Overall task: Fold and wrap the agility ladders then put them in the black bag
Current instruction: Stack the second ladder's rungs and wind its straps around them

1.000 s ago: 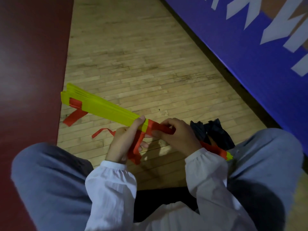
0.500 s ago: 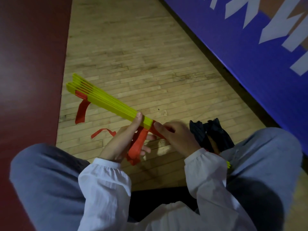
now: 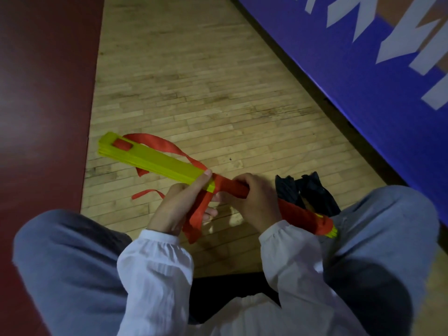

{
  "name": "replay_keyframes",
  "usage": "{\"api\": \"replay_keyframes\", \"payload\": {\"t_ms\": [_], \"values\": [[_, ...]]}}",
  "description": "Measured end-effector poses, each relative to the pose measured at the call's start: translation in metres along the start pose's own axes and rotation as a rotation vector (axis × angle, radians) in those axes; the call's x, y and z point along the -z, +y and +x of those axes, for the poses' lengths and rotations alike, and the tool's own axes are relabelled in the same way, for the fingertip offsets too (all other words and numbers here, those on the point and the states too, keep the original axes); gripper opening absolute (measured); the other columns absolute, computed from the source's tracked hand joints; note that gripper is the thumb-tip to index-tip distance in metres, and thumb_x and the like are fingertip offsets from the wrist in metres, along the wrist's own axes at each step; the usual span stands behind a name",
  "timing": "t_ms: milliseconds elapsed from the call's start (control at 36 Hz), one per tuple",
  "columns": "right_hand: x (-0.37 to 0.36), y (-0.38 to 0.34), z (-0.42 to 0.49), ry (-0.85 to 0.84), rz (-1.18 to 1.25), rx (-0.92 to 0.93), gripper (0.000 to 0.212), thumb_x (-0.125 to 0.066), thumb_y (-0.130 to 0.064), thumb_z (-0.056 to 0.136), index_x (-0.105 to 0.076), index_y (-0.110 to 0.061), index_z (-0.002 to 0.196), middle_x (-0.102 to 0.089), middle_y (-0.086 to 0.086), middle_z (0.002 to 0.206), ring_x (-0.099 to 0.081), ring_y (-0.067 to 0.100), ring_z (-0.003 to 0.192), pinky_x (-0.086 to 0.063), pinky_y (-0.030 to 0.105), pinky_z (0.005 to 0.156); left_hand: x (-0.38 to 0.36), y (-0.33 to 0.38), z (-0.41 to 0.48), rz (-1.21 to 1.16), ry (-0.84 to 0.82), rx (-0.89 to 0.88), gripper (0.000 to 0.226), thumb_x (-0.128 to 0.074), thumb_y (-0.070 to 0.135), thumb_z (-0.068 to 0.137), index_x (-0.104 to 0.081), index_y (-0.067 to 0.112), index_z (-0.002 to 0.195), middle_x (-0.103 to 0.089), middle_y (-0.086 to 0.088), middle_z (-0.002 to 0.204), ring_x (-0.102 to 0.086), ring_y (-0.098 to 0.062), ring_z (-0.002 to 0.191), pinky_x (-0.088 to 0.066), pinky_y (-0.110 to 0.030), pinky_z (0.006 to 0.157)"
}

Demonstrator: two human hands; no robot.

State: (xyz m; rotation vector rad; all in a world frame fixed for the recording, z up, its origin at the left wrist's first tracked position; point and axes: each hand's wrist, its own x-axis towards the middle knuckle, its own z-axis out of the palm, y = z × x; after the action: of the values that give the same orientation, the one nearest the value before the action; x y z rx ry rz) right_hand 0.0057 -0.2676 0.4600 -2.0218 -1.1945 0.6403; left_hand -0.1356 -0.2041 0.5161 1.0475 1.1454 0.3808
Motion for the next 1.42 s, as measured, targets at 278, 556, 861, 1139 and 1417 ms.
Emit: {"api": "replay_keyframes", "payload": {"t_ms": [278,556,861,1139,1417], "values": [[0.000,-0.002,0.001,-0.062,0.015,0.010,0.061,-0.080,-0.057,0.063,-0.057,-0.023,0.109,-0.056,-0.003,0.106,-0.054,0.018,0.102,-0.047,0.042,0.089,0.003,-0.007,0.004,-0.111,0.061,-0.030,0.034,-0.053,0.023,0.096,-0.060,-0.003,0.076,-0.060,-0.013,0.046,-0.053,-0.014,0.032,-0.045,-0.020,0.038],[0.016,0.005,0.001,-0.141,0.026,-0.082,0.047,-0.048,-0.072,0.078,-0.060,-0.027,0.086,-0.061,-0.009,0.084,-0.062,0.012,0.083,-0.049,0.030,0.075,0.005,-0.011,0.005,-0.107,0.028,-0.009,0.035,-0.052,0.029,0.096,-0.061,0.001,0.076,-0.062,-0.014,0.050,-0.051,-0.015,0.034,-0.044,-0.021,0.038],[0.015,0.007,-0.003,-0.045,0.173,-0.093,0.060,-0.061,-0.071,0.073,-0.068,-0.018,0.102,-0.068,-0.006,0.090,-0.064,0.010,0.087,-0.051,0.031,0.079,0.006,0.000,-0.005,0.011,-0.129,-0.013,0.051,-0.046,0.040,0.095,-0.065,-0.007,0.094,-0.066,-0.012,0.053,-0.055,-0.013,0.032,-0.036,-0.012,0.030],[0.018,-0.001,-0.002,0.167,0.054,-0.018,0.040,-0.076,-0.056,0.069,-0.071,-0.021,0.088,-0.067,-0.008,0.083,-0.062,0.012,0.084,-0.047,0.037,0.086,0.009,-0.004,-0.002,0.053,-0.145,0.046,0.058,-0.057,0.049,0.075,-0.065,-0.004,0.099,-0.074,-0.016,0.096,-0.063,-0.016,0.047,-0.050,-0.020,0.042],[0.014,-0.006,-0.003,0.230,0.106,-0.013,0.032,-0.081,-0.052,0.062,-0.062,-0.031,0.077,-0.056,-0.023,0.074,-0.059,0.013,0.084,-0.045,0.048,0.091,0.006,0.002,-0.004,0.028,-0.005,0.012,0.068,-0.058,0.060,0.067,-0.072,-0.003,0.088,-0.073,-0.017,0.078,-0.053,-0.015,0.039,-0.045,-0.019,0.041]]}}
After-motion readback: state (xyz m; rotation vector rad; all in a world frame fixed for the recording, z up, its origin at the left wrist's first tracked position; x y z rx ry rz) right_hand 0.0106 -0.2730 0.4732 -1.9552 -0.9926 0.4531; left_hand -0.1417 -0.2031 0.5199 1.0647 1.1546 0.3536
